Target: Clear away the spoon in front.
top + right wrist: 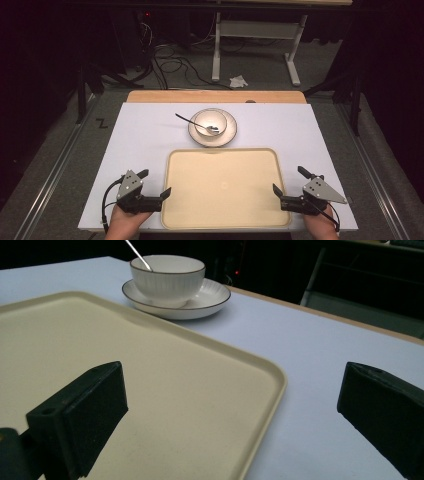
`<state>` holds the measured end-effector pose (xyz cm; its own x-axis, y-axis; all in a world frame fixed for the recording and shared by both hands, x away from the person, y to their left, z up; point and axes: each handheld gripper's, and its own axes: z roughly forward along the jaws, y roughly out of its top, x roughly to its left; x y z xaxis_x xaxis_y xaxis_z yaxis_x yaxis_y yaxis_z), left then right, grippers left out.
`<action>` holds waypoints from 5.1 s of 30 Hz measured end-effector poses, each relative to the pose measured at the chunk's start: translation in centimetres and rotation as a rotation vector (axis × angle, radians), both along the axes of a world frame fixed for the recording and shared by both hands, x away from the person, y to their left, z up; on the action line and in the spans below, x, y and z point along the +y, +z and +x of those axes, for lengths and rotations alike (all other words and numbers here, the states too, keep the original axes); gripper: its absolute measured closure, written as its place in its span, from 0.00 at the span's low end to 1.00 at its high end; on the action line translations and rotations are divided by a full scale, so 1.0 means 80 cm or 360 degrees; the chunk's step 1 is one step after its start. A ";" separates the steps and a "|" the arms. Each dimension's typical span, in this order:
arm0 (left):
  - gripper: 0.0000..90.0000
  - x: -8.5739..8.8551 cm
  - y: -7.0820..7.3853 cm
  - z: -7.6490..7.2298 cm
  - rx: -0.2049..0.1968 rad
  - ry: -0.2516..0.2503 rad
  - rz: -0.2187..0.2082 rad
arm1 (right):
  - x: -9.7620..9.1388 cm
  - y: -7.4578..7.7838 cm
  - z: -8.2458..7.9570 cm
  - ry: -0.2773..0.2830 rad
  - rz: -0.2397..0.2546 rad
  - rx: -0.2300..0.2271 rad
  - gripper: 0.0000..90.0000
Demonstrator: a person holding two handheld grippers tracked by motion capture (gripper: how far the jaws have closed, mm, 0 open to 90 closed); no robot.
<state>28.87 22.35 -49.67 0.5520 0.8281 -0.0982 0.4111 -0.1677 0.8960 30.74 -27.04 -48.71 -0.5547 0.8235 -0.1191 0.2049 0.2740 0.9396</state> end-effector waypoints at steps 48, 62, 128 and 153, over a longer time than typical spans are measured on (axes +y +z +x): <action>0.00 -0.022 0.034 0.028 -0.0024 0.0110 0.0003 | -0.017 0.010 -0.005 0.0000 0.0079 -0.0060 0.00; 0.01 -0.050 0.059 0.095 0.0005 0.0118 -0.0019 | -0.019 0.010 -0.005 -0.0021 0.0059 -0.0072 0.01; 0.97 -0.046 0.076 0.242 0.0218 0.0169 -0.0350 | -0.020 0.004 -0.007 -0.0022 0.0068 -0.0035 0.00; 1.00 -0.071 0.106 0.186 -0.0125 0.0161 -0.0196 | -0.014 0.004 -0.008 -0.0016 0.0061 -0.0031 0.00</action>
